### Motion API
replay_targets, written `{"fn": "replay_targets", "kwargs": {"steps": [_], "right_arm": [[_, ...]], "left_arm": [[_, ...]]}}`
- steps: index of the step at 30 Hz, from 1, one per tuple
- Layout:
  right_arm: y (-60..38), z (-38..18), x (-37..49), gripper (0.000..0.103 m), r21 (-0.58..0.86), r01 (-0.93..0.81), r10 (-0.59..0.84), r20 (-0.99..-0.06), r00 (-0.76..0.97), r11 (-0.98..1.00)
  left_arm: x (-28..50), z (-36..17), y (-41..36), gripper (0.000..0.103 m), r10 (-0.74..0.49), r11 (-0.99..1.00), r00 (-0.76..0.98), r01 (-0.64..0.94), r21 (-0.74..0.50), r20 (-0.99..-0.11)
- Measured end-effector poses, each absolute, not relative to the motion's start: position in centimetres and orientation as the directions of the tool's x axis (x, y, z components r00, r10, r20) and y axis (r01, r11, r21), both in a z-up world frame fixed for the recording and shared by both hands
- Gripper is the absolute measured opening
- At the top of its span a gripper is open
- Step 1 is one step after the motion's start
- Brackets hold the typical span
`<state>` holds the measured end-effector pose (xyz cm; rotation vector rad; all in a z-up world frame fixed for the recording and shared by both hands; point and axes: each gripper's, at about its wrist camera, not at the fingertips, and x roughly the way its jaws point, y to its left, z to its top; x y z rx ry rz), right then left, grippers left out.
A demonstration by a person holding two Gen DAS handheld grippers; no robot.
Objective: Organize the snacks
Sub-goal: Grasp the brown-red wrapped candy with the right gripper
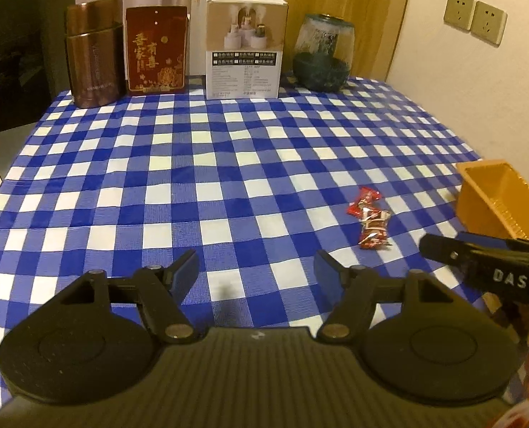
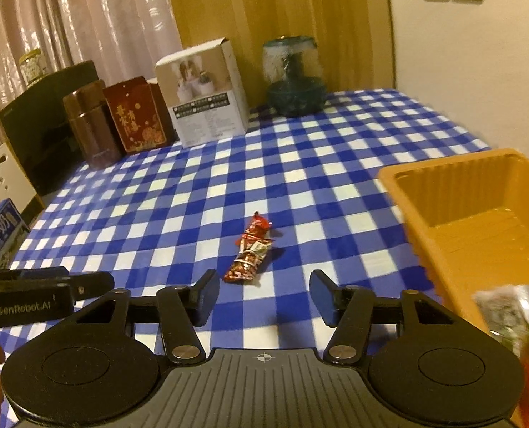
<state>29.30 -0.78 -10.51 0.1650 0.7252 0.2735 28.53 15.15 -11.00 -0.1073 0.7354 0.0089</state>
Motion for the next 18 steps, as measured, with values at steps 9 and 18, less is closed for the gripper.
{"fn": "replay_targets", "kwargs": {"steps": [9,18], "right_arm": [[1.4,-12.6,32.8,0.05,0.255,-0.207,0.326,-0.653,0.684,0.945],[2.2,-13.7,34.3,0.046,0.24,-0.179,0.296,-0.668,0.682,0.954]], "left_arm": [[31.0,-12.4,15.5,0.068,-0.024,0.996,0.75,-0.039,-0.08,-0.661],[31.9,-12.8,15.7,0.068,-0.04,0.994,0.744,-0.039,-0.103,-0.667]]}}
